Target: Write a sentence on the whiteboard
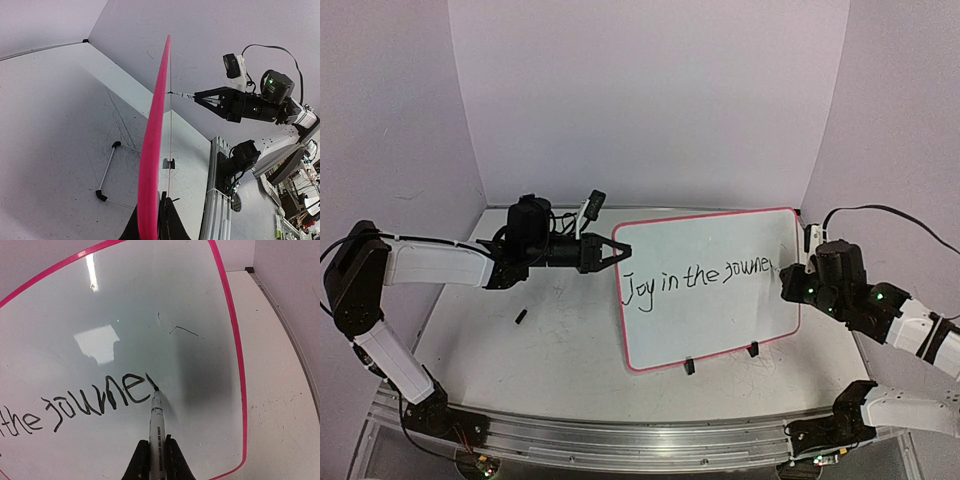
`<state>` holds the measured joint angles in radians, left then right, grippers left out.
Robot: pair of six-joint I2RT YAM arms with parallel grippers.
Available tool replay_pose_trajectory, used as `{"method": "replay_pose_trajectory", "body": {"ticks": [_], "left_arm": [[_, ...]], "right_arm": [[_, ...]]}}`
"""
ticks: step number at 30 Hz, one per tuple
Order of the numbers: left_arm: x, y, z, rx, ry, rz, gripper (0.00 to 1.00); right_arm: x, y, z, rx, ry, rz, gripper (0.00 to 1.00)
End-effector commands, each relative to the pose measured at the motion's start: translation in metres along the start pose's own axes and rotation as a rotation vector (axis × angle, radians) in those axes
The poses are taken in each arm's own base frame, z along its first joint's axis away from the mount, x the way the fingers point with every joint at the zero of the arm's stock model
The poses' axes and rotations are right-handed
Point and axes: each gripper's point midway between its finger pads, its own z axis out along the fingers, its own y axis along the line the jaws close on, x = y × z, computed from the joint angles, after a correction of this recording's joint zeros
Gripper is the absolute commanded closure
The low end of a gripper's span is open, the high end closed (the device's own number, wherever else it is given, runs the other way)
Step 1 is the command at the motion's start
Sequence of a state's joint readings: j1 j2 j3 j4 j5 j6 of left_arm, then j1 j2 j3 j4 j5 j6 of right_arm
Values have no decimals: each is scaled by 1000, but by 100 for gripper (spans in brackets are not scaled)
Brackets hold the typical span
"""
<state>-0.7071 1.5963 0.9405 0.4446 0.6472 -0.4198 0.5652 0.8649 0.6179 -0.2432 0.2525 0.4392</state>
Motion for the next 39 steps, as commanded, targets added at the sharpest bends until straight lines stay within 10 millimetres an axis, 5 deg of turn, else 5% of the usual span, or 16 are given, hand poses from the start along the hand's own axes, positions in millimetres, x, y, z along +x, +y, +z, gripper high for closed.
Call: {"method": "replay_pose_trajectory", "body": {"ticks": [1,20,39], "left_arm": [[29,36,2,-159,69,13,100],[28,34,3,-152,69,14,100],[29,33,6,-147,73,19,100]], "right_arm": [[7,-8,1,34,20,6,100],[-30,1,0,48,-67,-7,100],[-43,5,-1,45,-93,-19,100]]}}
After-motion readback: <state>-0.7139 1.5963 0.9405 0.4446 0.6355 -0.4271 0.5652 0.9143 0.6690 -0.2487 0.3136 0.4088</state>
